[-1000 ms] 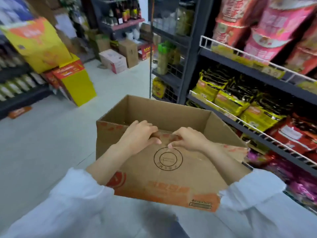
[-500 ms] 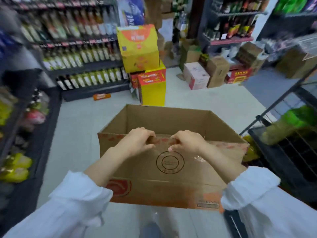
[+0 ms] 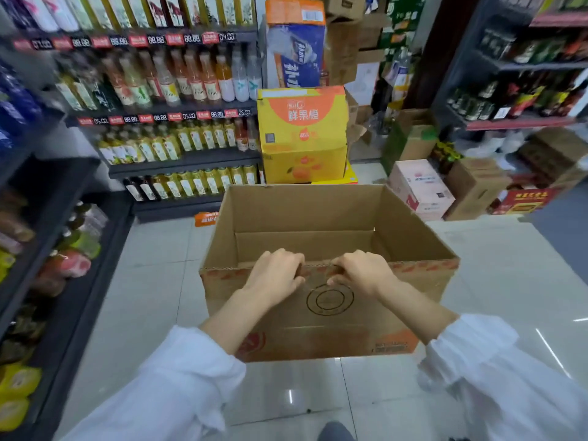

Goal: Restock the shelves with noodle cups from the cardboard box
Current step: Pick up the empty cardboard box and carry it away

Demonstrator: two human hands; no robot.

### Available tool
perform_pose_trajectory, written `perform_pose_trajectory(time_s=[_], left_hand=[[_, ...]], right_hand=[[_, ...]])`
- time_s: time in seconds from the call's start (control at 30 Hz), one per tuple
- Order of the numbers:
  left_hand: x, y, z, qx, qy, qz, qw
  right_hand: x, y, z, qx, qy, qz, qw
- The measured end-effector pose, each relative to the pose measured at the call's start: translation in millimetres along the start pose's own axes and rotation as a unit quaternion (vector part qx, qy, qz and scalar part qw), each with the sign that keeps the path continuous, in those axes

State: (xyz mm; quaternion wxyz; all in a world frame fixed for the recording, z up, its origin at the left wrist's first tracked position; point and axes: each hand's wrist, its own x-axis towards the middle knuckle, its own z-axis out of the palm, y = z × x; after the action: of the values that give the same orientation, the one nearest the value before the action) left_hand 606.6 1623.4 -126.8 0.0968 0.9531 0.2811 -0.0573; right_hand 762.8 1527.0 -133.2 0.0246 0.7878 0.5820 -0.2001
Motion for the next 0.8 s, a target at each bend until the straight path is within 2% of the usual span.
perform_pose_trajectory(time_s=[0.23, 0.4, 0.6, 0.8], left_hand=[[199.2, -50.0, 4.4, 0.037, -0.003, -0.015, 0.999], [305.0, -72.2, 14.9, 0.027, -0.03, -0.026, 0.999], [376.6, -90.1, 20.8, 0.032, -0.072, -0.009, 0.997], [412.0, -105.0, 44.0, 0.055, -0.116, 0.016, 0.992]], right_hand=[[187.0, 85.9, -29.6, -0.053, 0.027, -0.007, 0.998], [279.7, 135.8, -48.9, -0.079, 0.023, -0.016, 0.996], [343.2, 166.1, -54.4, -0.083, 0.01, -0.028, 0.996], [377.1, 178.9, -28.3, -0.114, -0.011, -0.027, 0.993]])
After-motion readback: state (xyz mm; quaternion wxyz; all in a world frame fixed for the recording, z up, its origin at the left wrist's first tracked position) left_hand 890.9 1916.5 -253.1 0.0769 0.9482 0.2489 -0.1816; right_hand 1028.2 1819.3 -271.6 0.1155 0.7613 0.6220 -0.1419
